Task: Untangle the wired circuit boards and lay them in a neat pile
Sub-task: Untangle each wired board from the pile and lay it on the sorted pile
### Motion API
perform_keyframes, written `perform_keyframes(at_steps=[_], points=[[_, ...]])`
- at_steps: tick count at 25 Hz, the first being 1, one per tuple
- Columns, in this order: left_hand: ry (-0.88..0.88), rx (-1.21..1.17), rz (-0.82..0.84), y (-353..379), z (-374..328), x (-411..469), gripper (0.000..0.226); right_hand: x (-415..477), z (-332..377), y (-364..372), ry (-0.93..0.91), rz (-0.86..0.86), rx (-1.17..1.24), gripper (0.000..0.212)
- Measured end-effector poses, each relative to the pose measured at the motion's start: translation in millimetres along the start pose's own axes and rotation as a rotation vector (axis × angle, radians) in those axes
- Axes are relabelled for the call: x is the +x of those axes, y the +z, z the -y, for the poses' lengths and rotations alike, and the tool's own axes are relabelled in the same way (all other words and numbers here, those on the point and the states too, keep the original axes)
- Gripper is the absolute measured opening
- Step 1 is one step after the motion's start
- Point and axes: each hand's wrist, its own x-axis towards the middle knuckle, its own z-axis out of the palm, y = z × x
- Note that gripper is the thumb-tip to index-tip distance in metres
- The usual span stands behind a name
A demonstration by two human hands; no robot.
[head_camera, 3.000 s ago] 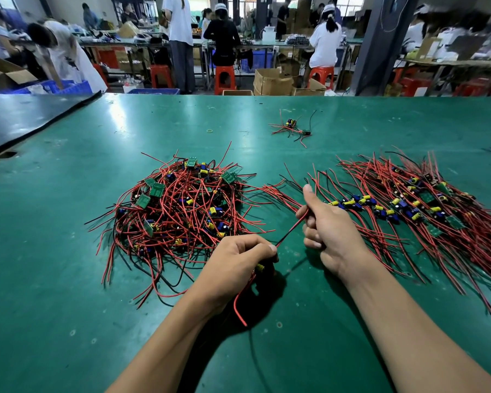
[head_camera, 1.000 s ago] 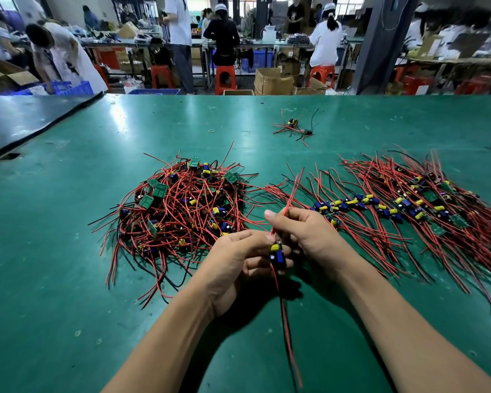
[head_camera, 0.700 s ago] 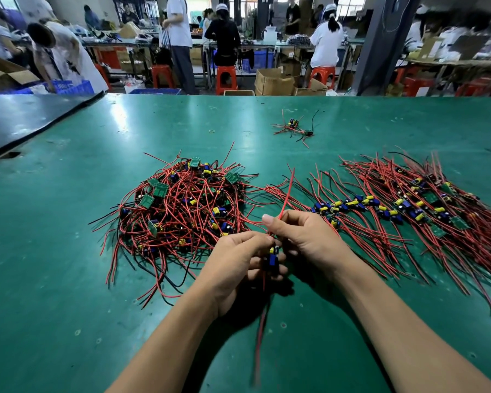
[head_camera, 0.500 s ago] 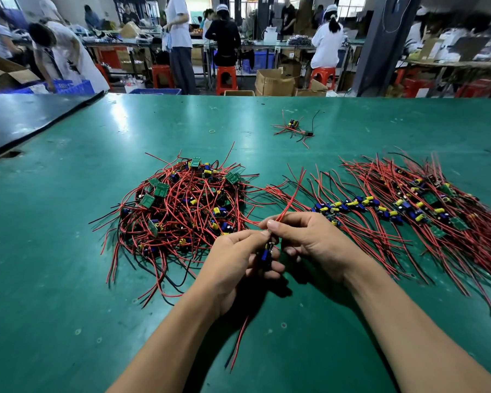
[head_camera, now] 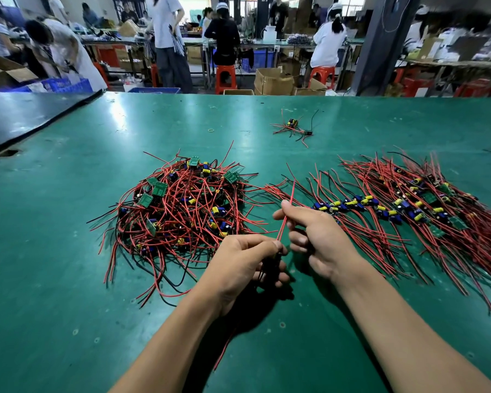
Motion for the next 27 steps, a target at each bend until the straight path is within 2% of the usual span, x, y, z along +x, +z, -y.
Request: perform_keyframes(at_steps=[6,10,12,14,16,19,22,25,27], points=[[0.028,0.14,0.019,2,1,-3,0.016,5,19,-18,0.062,-0.091,0.266,0.031],[0.03,0.126,-0.01,5,1,-3,0.017,1,24,-20,0.225,0.017,0.531,0.042],[0.021,0.081,-0.036,6,1,-2,0.017,1,25,-18,0.245,0.04,0.564,0.041],[0.004,0.047,-0.056,7,1,-2,0.017,0,24,-14,0.166,0.013,0.445,0.033],[0.002,0.012,-0.084,9,1,-1,0.017,-2,18,-8,0.027,0.016,0.16,0.029],[0.017,-0.054,-0.13,9,1,0,0.018,-11,-2,2,0.01,0.171,-0.114,0.031],[0.032,-0.068,-0.13,8,2,0,0.018,-12,-10,3,0.066,0.247,-0.18,0.03],[0.034,-0.029,-0.085,6,1,-2,0.017,-5,-2,-3,0.012,0.148,-0.196,0.031],[0.033,0.005,-0.047,5,1,-3,0.018,1,2,-7,0.001,0.046,-0.086,0.034]])
